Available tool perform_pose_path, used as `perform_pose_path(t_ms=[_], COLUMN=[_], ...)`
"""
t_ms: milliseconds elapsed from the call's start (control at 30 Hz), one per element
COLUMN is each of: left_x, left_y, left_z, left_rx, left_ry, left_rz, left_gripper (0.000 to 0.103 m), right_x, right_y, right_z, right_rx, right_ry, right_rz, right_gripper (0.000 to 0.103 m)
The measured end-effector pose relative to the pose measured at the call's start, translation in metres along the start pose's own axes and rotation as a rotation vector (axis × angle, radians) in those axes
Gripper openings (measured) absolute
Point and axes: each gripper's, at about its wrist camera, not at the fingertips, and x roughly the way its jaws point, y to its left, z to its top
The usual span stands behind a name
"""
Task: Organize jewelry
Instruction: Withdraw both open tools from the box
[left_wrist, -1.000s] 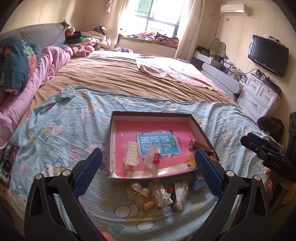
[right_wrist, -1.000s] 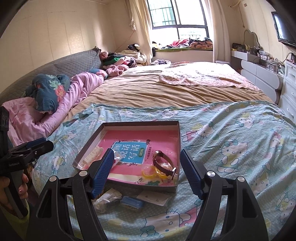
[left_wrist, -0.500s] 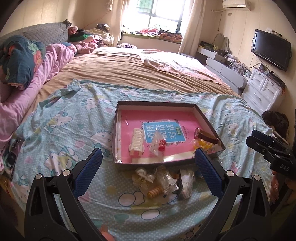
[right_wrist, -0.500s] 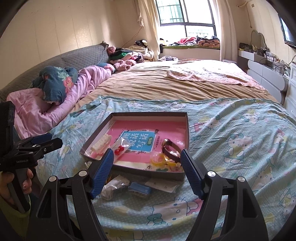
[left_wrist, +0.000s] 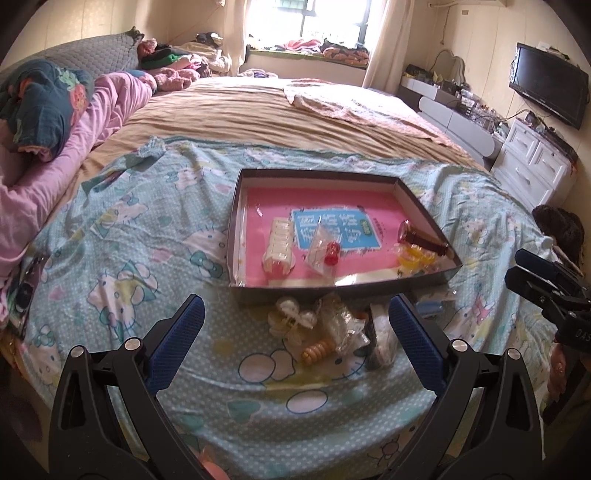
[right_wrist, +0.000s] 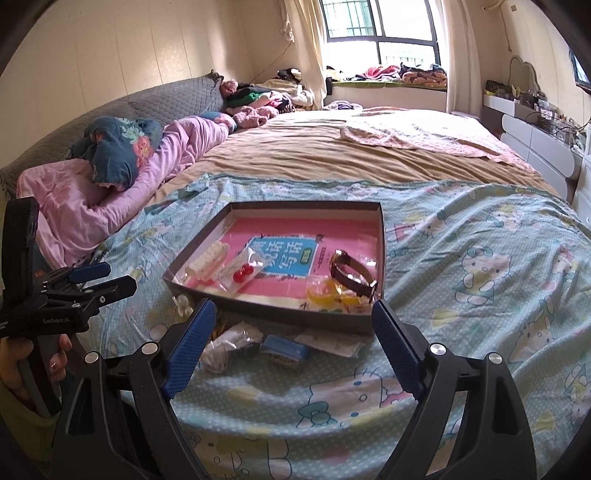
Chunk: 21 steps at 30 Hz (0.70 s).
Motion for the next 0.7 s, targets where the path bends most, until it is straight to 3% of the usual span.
perform_pose_path(t_ms=[300, 600, 700], left_x=[0.007, 0.016, 0.019], left_y=[0.003, -0.004, -0.006], left_z=[-0.02, -0.038, -0.04], left_rx=[-0.006, -0.009, -0.013], left_ry=[0.057, 0.115, 0.124], left_rz=[0.01, -0.043, -0.057], left_gripper=[0.093, 0.093, 0.086], right_x=[0.01, 0.021, 0.024], right_y=[-0.001, 0.0, 0.003], right_z=[-0.017, -0.031, -0.036], right_rx=[0.0, -0.008, -0.021], right_ry=[0.043, 0.09, 0.103], right_rz=[0.006, 0.02, 0.021], right_gripper=[0.085, 0.085, 0.085])
